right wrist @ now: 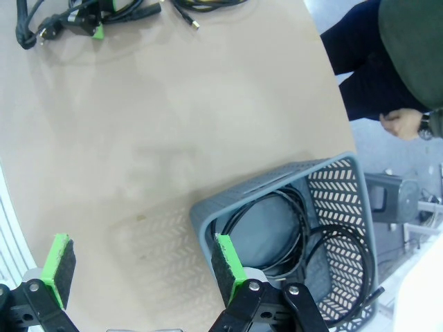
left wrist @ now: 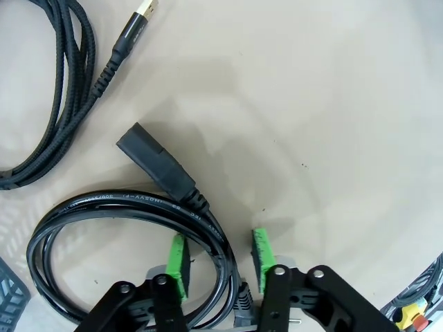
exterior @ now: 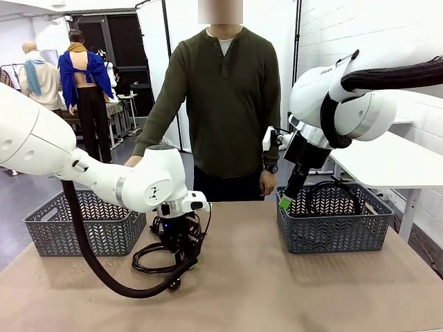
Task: Organize the cables according to human instructions.
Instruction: Pick up a bundle of cables and place it in the basket indicated by the human.
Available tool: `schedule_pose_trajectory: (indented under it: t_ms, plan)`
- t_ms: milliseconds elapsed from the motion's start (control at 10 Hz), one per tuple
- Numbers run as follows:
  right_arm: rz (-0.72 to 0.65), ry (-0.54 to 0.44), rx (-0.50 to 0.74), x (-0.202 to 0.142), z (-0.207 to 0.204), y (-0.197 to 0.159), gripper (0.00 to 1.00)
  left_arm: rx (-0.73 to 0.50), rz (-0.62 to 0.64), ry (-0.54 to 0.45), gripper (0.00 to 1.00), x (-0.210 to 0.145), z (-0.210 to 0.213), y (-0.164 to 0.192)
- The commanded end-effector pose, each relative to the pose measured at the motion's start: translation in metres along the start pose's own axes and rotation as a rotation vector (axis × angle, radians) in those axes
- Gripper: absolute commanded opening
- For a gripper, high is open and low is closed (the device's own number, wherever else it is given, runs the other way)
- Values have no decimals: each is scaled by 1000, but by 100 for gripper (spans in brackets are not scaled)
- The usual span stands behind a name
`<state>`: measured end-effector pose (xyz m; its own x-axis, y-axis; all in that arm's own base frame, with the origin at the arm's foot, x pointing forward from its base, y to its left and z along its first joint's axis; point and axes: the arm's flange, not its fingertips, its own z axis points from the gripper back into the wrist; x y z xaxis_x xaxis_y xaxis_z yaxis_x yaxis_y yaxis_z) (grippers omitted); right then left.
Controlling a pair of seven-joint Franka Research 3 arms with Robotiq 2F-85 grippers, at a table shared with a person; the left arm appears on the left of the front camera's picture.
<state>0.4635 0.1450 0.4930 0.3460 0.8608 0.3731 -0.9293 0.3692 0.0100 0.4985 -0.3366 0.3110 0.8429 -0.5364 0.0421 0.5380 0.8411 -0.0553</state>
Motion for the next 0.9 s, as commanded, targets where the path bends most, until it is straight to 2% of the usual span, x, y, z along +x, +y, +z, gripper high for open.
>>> schedule_pose_trajectory:
  t_ms: [0, 600, 800]
  plan:
    - [-6, 0, -2, -1, 0, 0, 100, 14, 9, 20, 0, 6, 1, -2]
    - [-6, 0, -2, -1, 0, 0, 100, -14, 23, 60, 0, 7, 13, -13]
    - [-6, 0, -2, -1, 0, 0, 100, -24, 23, 110, 0, -2, 40, -31]
